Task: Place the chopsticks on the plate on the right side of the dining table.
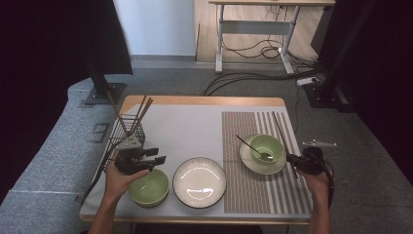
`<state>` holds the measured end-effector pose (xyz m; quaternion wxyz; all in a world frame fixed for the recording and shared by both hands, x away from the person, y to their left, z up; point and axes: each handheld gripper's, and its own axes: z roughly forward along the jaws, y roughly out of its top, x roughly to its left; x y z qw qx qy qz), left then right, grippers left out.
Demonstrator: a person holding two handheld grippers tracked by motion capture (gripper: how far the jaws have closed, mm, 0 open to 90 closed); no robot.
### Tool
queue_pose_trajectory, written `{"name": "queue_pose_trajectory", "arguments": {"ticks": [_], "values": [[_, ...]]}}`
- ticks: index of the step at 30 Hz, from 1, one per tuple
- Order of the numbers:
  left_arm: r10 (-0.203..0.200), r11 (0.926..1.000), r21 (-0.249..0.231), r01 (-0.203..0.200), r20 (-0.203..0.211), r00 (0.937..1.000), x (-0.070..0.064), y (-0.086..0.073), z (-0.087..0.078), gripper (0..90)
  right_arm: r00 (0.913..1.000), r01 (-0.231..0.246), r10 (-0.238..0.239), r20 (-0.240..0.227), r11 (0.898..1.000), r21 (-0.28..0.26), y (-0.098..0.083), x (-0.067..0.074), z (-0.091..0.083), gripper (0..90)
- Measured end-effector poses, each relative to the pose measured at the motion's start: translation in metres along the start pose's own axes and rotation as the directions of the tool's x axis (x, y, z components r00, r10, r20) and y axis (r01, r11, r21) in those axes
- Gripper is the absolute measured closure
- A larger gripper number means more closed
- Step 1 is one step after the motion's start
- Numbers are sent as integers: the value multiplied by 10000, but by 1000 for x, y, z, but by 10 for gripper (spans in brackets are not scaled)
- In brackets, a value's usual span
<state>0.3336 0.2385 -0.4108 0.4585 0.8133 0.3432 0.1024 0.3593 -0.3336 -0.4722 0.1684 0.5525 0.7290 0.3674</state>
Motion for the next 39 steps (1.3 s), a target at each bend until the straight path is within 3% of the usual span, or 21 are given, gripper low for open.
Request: {"name": "queue_pose_trajectory", "arguments": {"ticks": [39], "values": [[30, 9999, 155, -32, 123, 9999, -1, -1, 5, 505, 9988, 65, -100, 479, 9974, 719, -3, 1, 10, 842]]}}
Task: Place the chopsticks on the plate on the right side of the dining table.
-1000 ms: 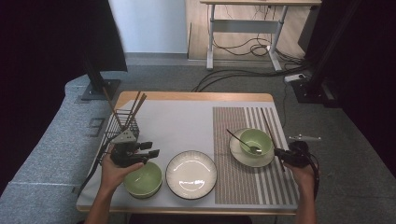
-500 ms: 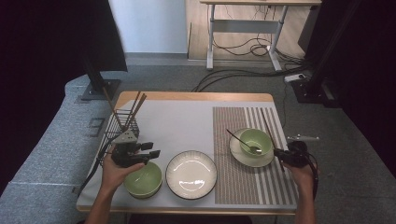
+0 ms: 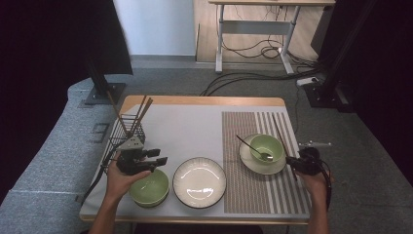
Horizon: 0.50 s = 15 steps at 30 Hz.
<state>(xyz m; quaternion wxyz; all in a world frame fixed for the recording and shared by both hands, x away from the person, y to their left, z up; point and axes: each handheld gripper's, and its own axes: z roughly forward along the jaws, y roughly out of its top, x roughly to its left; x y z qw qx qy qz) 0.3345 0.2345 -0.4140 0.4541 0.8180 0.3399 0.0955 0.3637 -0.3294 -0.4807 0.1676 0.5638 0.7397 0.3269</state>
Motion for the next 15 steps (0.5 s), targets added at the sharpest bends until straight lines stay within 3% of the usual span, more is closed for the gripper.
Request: {"name": "queue_pose_trajectory", "arguments": {"ticks": [15], "values": [[14, 10000, 70, -14, 56, 10000, 0, 0, 2, 506, 10000, 3, -5, 75, 9997, 240, -1, 0, 4, 838]]}}
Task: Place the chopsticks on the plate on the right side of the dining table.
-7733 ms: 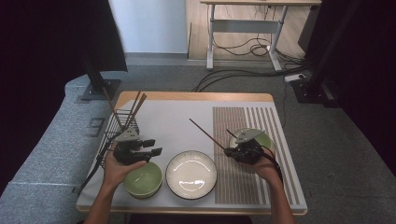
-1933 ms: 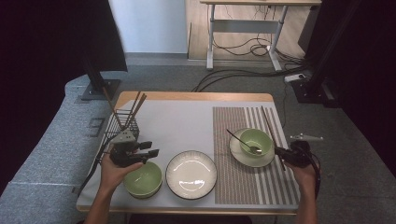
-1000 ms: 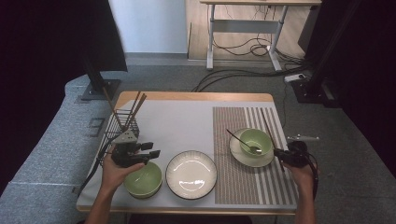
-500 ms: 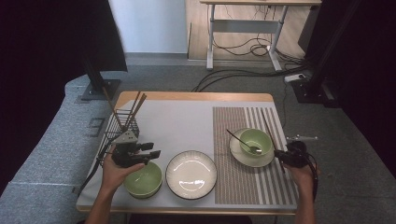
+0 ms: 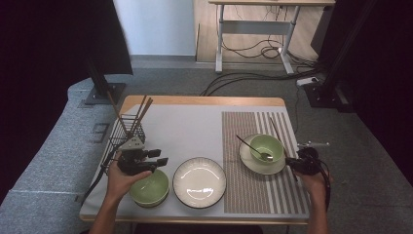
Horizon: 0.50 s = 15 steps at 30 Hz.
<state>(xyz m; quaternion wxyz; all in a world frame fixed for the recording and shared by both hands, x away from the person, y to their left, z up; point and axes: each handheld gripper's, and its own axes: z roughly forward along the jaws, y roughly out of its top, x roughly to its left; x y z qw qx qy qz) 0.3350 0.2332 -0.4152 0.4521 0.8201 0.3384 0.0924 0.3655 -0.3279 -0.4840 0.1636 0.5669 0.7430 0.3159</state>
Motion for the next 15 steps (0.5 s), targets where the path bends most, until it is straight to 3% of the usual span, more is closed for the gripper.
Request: {"name": "queue_pose_trajectory", "arguments": {"ticks": [15], "values": [[-8, 10000, 51, 8, 29, 10000, -1, 0, 2, 506, 9993, 294, -294, 218, 9996, -7, 1, 4, 3, 842]]}}
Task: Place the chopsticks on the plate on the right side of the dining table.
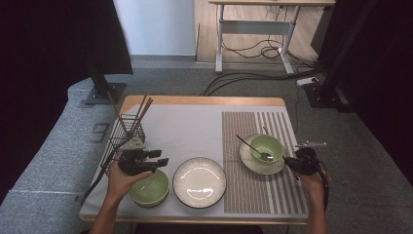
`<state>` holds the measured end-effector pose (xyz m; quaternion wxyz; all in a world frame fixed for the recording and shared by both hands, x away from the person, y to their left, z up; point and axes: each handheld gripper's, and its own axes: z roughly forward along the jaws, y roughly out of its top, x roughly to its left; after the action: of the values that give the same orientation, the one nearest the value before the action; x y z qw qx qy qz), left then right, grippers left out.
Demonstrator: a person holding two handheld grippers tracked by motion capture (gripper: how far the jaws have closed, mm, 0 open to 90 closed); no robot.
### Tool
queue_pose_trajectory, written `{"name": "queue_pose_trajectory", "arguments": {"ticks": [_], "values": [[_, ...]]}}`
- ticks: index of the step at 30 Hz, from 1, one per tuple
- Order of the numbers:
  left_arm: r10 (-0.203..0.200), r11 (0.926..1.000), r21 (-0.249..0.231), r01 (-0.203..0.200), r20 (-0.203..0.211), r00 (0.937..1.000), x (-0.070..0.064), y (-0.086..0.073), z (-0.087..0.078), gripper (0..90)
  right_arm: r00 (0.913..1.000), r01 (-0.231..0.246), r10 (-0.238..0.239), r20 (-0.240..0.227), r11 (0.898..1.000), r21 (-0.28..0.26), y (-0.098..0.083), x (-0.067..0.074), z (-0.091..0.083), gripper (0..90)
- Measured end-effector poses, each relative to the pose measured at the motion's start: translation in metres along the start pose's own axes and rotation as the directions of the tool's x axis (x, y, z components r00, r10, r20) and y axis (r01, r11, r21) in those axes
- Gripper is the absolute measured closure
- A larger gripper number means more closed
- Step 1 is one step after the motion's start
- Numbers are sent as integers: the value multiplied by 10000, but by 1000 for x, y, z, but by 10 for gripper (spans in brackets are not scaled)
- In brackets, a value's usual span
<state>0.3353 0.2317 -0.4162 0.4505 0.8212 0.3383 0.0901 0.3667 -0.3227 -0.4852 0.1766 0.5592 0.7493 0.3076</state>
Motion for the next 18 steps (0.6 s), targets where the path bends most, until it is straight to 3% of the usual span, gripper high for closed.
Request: {"name": "queue_pose_trajectory", "arguments": {"ticks": [18], "values": [[-16, 10000, 40, 16, 10, 10000, 0, 0, 2, 506, 9990, 318, -314, 317, 9994, -128, 3, 6, 0, 844]]}}
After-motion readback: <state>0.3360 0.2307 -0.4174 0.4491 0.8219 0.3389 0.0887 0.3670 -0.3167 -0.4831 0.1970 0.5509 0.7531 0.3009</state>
